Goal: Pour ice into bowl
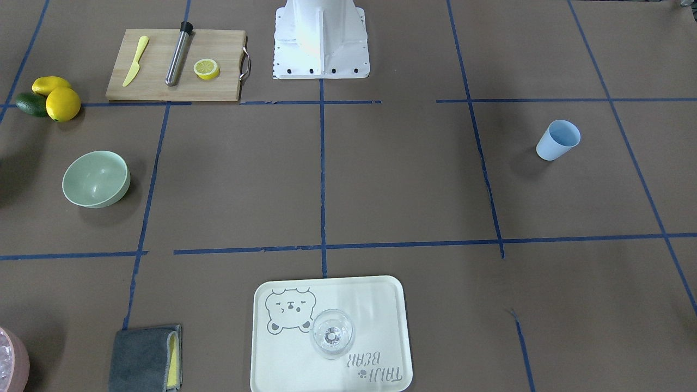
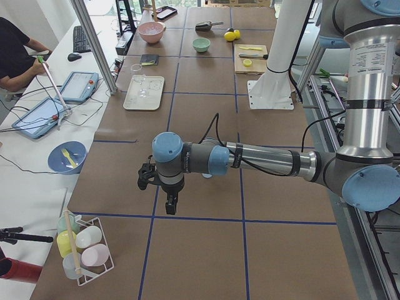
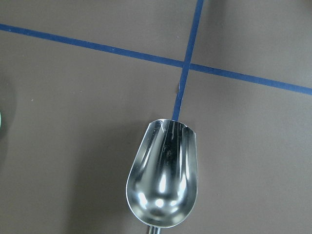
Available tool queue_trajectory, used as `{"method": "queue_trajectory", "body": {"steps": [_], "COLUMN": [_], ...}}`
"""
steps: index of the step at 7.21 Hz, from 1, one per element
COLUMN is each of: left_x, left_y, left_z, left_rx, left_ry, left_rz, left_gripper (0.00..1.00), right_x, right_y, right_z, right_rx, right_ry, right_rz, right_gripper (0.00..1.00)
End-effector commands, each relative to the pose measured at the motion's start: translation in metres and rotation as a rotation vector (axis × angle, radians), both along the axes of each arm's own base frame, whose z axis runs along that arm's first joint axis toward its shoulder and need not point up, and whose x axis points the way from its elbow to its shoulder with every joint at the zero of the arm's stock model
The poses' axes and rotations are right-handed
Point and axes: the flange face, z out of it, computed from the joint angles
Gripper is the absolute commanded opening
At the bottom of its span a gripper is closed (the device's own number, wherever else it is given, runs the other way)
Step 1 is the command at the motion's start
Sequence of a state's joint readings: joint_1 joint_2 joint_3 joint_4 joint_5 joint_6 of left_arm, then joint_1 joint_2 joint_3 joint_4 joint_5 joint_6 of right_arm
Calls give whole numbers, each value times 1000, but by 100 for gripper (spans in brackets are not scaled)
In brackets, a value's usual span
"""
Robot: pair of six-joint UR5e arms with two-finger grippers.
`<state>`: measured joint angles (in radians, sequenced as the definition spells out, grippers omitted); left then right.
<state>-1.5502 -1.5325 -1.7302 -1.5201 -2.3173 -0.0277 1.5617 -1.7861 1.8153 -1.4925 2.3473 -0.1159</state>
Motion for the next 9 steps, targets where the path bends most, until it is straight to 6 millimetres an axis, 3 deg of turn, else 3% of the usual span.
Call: {"method": "queue_trajectory", "body": {"steps": [1,7,9], "left_x": [-2,-2,1], "left_y": [2,1,-2], "left_z": [2,-6,-8], "left_rx": [-9,2,-1], "left_ry": [-1,-1,-9], "left_rz": [11,13,10], "left_gripper": [100,100,100], "right_x": [0,-1,-15], "right_y": [0,3,4], "right_z": [0,6,0], "right_rx": [-1,11,2], "right_ry": [-4,-3,-94], "right_rz": [0,-14,-39], "right_gripper": [100,100,100]}}
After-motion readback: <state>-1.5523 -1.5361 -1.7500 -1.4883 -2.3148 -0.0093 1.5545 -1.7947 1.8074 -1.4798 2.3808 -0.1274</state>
